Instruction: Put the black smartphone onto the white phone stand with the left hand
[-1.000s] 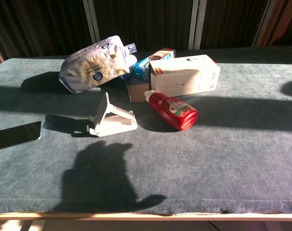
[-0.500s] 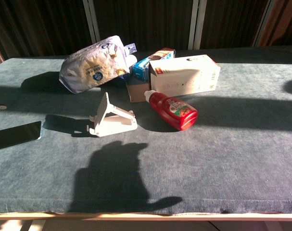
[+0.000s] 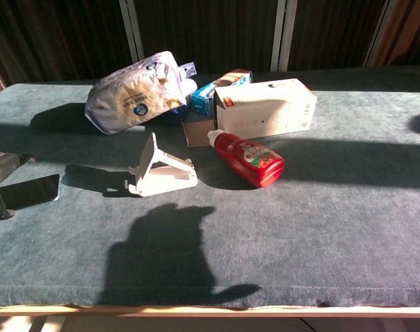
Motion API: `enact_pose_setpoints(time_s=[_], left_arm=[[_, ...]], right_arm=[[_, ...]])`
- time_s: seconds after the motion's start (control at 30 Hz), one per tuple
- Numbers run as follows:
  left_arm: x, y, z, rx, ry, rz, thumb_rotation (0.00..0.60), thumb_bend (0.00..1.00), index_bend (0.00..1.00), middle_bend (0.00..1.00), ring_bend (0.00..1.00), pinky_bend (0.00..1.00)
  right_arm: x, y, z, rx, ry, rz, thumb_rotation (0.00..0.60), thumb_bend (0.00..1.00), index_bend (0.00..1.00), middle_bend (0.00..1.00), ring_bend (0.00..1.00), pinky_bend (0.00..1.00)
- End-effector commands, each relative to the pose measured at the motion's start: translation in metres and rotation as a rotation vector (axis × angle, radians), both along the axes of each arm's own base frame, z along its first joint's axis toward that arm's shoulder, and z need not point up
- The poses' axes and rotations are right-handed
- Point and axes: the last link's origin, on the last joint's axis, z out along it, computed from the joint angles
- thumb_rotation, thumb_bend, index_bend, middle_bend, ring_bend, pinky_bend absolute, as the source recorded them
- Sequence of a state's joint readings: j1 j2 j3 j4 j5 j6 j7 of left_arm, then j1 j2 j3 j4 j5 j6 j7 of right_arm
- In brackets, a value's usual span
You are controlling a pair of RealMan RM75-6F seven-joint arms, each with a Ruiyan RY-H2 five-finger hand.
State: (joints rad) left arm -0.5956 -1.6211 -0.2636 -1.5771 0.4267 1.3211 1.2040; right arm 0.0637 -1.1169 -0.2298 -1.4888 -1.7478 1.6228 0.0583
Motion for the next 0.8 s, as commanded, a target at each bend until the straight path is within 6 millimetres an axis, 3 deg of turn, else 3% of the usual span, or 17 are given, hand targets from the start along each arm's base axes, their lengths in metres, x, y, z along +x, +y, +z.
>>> enact_pose_setpoints(time_s=[0.03,0.2,0.53,0.8], left_arm=[[-0.003,0.005,-0.003,0.007,0.016,0.027,0.6,0.27,0.04,0.14,0.01,0.17],[-0.008,0.008,-0.005,0.007,0.018,0.054,0.6,0.27,0.08,0.21,0.05,0.18],[-0.009,0.019,-0.008,-0.005,0.022,0.087,0.6,0.27,0.12,0.26,0.08,0.19],[-0.012,0.025,-0.011,-0.071,0.014,0.132,0.6,0.28,0.31,0.5,0.23,0.19]], right_arm=[[0.0,0.0,0.001,-0.003,-0.002,0.0,0.6,0.32,0.0,0.0,0.0,0.0],[-0.001,0.001,0.002,-0.001,-0.004,0.0,0.6,0.32,0.0,0.0,0.0,0.0],[-0.002,0.001,0.002,0.003,-0.004,-0.005,0.6,0.32,0.0,0.0,0.0,0.0],[-0.002,0.0,0.001,0.008,0.001,-0.01,0.6,0.32,0.0,0.0,0.0,0.0]])
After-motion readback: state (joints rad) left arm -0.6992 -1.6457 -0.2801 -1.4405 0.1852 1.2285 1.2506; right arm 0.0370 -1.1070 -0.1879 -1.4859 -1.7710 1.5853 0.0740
